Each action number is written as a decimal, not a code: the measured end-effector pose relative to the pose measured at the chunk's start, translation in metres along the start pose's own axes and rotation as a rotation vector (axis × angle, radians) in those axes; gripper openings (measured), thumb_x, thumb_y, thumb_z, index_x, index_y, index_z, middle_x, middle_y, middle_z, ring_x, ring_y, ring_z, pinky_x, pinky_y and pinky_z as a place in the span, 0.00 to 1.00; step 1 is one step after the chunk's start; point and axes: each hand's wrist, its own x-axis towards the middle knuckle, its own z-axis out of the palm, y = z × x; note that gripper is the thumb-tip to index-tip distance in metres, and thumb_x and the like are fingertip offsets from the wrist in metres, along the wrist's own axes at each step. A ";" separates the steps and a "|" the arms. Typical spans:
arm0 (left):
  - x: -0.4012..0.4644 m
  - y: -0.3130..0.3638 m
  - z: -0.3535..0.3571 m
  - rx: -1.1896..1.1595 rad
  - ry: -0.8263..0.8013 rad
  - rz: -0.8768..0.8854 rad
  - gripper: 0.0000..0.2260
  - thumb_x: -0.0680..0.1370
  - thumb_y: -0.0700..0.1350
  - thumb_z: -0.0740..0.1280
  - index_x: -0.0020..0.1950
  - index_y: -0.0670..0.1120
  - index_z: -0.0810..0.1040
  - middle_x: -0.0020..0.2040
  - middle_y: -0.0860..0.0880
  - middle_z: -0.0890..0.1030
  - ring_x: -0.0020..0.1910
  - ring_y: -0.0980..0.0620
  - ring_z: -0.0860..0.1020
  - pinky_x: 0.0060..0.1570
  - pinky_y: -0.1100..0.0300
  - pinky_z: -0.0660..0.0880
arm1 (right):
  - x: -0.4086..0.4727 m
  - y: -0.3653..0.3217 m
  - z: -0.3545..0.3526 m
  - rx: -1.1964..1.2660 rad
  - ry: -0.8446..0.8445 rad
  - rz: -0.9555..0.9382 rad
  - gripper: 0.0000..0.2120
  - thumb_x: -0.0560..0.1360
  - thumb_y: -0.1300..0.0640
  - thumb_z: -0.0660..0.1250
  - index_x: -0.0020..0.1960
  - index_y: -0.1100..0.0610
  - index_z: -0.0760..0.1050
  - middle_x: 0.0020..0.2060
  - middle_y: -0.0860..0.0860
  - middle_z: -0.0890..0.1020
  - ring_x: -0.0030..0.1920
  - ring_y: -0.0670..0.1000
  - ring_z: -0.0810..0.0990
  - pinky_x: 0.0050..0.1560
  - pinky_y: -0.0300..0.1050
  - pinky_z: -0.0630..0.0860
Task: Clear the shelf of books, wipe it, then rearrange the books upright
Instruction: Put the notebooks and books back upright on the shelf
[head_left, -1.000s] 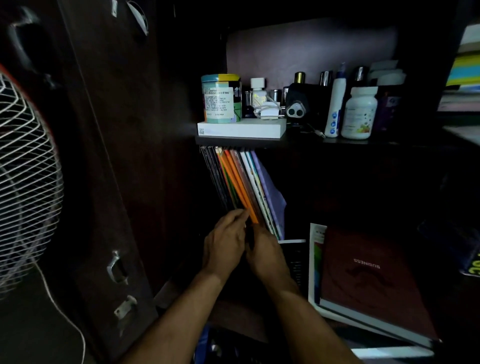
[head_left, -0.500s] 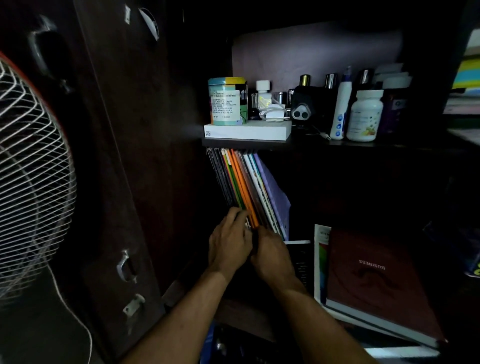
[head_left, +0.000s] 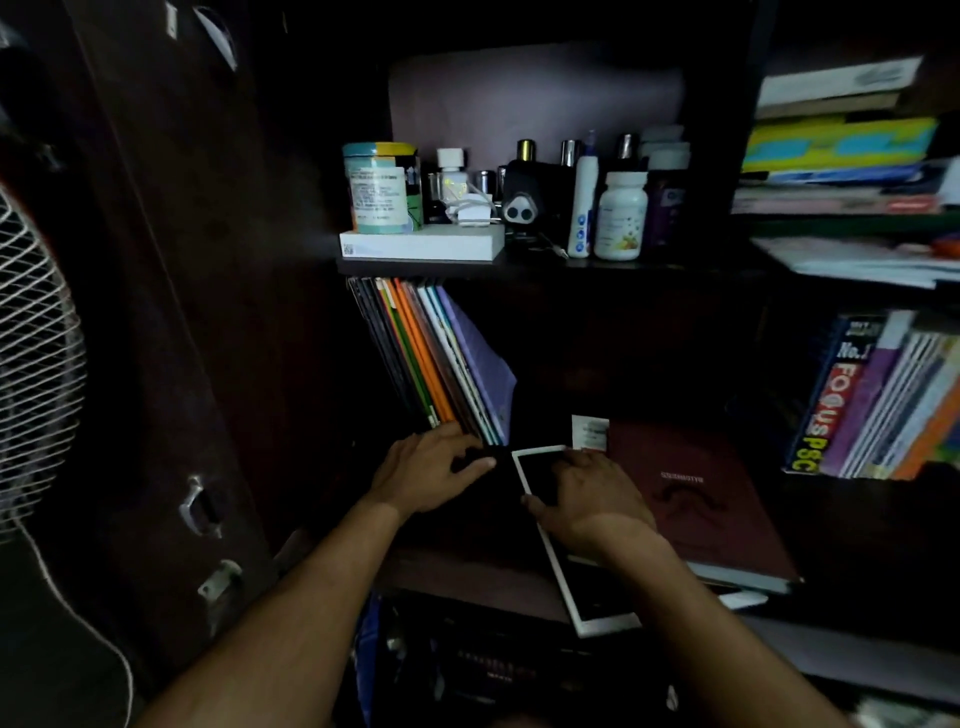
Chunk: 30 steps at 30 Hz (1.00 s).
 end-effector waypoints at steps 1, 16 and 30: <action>-0.002 0.004 -0.001 0.012 -0.033 0.013 0.26 0.79 0.71 0.54 0.68 0.58 0.76 0.57 0.56 0.74 0.55 0.53 0.77 0.46 0.57 0.74 | -0.002 0.002 0.000 -0.006 0.001 0.009 0.29 0.79 0.37 0.59 0.71 0.55 0.72 0.72 0.54 0.72 0.72 0.57 0.68 0.73 0.49 0.61; -0.019 0.141 0.028 -0.262 -0.081 -0.465 0.36 0.74 0.73 0.60 0.79 0.59 0.60 0.74 0.47 0.65 0.71 0.42 0.65 0.69 0.46 0.60 | -0.009 0.027 -0.027 0.414 0.027 0.298 0.17 0.77 0.60 0.63 0.64 0.48 0.76 0.62 0.53 0.79 0.68 0.57 0.72 0.75 0.63 0.54; -0.036 0.158 0.029 -1.121 0.369 -0.336 0.47 0.73 0.35 0.76 0.82 0.58 0.53 0.64 0.50 0.81 0.54 0.55 0.83 0.54 0.63 0.79 | -0.053 0.038 0.005 0.139 0.634 -0.070 0.07 0.73 0.50 0.61 0.43 0.51 0.76 0.41 0.48 0.81 0.44 0.55 0.78 0.55 0.55 0.69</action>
